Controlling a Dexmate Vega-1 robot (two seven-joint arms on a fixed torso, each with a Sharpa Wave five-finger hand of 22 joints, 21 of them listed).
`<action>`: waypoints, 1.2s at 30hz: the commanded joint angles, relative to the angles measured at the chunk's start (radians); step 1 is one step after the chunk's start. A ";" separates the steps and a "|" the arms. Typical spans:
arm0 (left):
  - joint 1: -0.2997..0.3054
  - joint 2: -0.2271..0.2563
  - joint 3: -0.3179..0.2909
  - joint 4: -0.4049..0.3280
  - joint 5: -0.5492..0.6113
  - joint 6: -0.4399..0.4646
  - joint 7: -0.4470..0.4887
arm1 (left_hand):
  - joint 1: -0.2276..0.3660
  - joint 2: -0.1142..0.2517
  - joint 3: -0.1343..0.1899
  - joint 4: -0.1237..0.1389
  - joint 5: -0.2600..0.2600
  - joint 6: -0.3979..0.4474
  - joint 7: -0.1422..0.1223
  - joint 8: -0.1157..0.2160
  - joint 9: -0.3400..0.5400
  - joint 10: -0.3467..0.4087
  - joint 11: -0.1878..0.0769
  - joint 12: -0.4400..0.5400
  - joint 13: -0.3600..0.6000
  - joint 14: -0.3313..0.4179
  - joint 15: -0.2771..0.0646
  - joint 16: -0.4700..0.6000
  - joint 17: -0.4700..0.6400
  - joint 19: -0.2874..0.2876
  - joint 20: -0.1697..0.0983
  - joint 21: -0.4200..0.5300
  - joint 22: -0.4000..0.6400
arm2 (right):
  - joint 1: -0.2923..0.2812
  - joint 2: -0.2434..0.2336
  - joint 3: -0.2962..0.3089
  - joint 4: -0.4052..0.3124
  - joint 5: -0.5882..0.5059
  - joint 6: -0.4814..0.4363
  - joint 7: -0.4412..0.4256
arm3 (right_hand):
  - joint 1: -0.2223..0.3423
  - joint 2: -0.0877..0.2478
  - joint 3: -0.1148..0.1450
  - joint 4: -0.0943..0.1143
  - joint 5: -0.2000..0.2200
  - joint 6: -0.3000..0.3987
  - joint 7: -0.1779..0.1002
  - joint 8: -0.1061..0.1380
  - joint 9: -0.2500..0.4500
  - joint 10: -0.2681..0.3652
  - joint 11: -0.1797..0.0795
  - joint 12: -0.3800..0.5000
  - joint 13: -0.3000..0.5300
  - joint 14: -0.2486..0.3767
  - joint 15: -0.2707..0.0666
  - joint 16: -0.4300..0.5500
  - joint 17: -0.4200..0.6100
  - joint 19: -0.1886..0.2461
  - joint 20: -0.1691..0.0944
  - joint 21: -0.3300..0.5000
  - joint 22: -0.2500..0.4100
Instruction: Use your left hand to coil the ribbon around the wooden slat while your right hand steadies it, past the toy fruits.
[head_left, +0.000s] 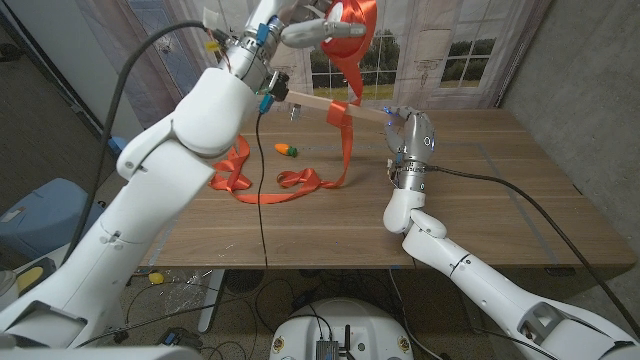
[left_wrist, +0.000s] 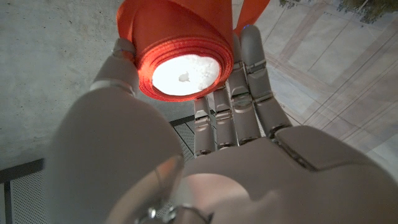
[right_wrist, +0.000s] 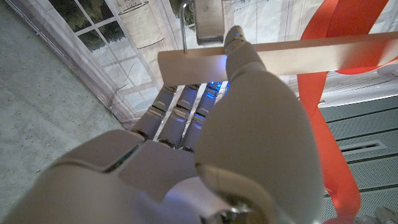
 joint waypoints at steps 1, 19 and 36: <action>0.209 0.041 -0.134 -0.051 -0.189 -0.039 0.023 | 0.248 0.244 0.137 -0.003 0.007 0.201 -0.026 0.005 0.184 0.242 -0.232 0.000 0.336 0.294 -0.339 -0.003 0.004 -0.020 -0.115 -0.002 0.001 | -0.052 0.116 0.163 -0.003 -0.107 0.042 -0.003 | 0.106 0.113 0.004 0.008 0.007 0.004 0.007 0.003 0.003 0.087 0.002 0.057 0.002 0.012 -0.134 -0.007 0.003 -0.002 0.006 0.007 -0.001; 0.357 0.038 -0.220 0.051 -0.456 -0.011 0.109 | 0.246 0.248 0.137 -0.002 0.009 0.203 -0.024 0.002 0.188 0.247 -0.233 -0.007 0.336 0.290 -0.337 -0.006 0.009 -0.015 -0.107 0.000 0.001 | -0.135 0.216 0.318 -0.079 -0.173 0.139 -0.003 | 0.106 0.114 0.005 0.008 0.007 0.003 0.011 0.003 0.002 0.091 0.005 0.060 -0.001 0.015 -0.133 -0.013 0.010 0.002 0.010 0.020 -0.002; 0.393 0.056 -0.235 0.132 -0.553 0.089 0.310 | 0.246 0.250 0.135 -0.003 0.010 0.204 -0.024 -0.002 0.190 0.249 -0.230 -0.012 0.338 0.289 -0.335 -0.011 0.009 -0.013 -0.103 0.000 0.001 | -0.156 0.175 0.316 -0.122 -0.022 0.266 -0.003 | 0.105 0.114 0.005 0.009 0.007 0.003 0.012 0.002 0.002 0.089 0.006 0.061 0.000 0.015 -0.132 -0.018 0.015 -0.002 0.010 0.028 -0.003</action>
